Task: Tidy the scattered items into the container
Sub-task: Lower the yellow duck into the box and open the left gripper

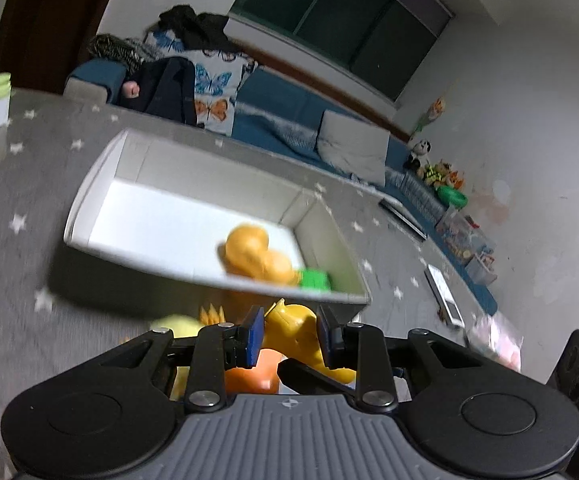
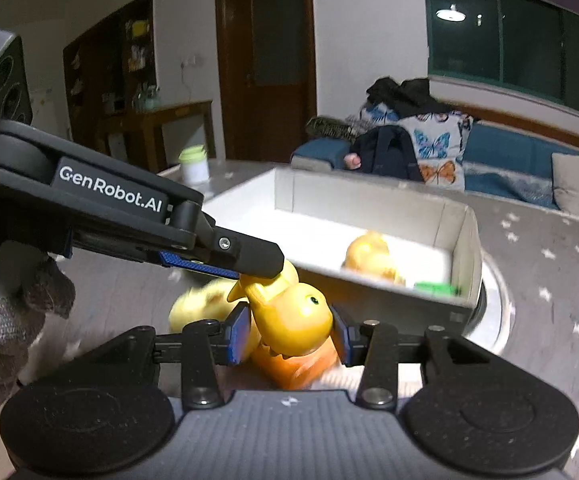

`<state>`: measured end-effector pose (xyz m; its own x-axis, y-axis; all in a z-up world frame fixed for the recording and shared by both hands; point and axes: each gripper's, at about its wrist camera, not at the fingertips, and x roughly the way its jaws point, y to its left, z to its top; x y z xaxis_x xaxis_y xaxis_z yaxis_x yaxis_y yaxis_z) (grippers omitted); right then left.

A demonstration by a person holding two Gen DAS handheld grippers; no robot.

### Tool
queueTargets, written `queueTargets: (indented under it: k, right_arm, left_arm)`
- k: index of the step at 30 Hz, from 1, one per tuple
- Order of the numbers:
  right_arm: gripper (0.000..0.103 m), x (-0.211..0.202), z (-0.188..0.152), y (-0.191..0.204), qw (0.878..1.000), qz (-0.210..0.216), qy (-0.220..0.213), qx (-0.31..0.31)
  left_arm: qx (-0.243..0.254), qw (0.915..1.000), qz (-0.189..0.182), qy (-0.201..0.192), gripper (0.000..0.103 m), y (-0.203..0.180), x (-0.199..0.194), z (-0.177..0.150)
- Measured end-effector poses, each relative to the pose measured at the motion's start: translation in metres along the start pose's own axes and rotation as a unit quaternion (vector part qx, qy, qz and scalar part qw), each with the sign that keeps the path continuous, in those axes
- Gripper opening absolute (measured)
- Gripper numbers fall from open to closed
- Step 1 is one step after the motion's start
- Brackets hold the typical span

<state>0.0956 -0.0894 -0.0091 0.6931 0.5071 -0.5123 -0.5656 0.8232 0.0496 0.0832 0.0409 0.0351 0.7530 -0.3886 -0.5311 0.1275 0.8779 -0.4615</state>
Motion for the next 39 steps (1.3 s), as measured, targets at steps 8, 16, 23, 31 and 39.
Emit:
queueTargets:
  k: [8, 16, 23, 31, 39]
  right_arm:
    - [0.041, 0.03, 0.03, -0.011, 1.0, -0.004, -0.015, 0.008]
    - [0.04, 0.077, 0.045, -0.024, 0.999, 0.005, 0.009, 0.035]
    - [0.04, 0.107, 0.044, -0.028, 0.998, 0.008, 0.037, 0.043]
    - [0.04, 0.124, 0.041, -0.029, 0.997, 0.016, 0.057, 0.055]
    - [0.04, 0.125, 0.042, -0.028, 0.997, 0.018, 0.059, 0.056]
  left_arm:
    - [0.0, 0.9997, 0.012, -0.02, 0.03, 0.01, 0.019, 0.036]
    - [-0.02, 0.9994, 0.025, -0.009, 0.03, 0.034, 0.048, 0.059]
    - [-0.039, 0.9985, 0.037, 0.009, 0.03, 0.056, 0.069, 0.063]
    - [-0.066, 0.9966, 0.038, 0.03, 0.03, 0.076, 0.082, 0.056]
    - [-0.071, 0.9962, 0.037, 0.034, 0.03, 0.077, 0.082, 0.053]
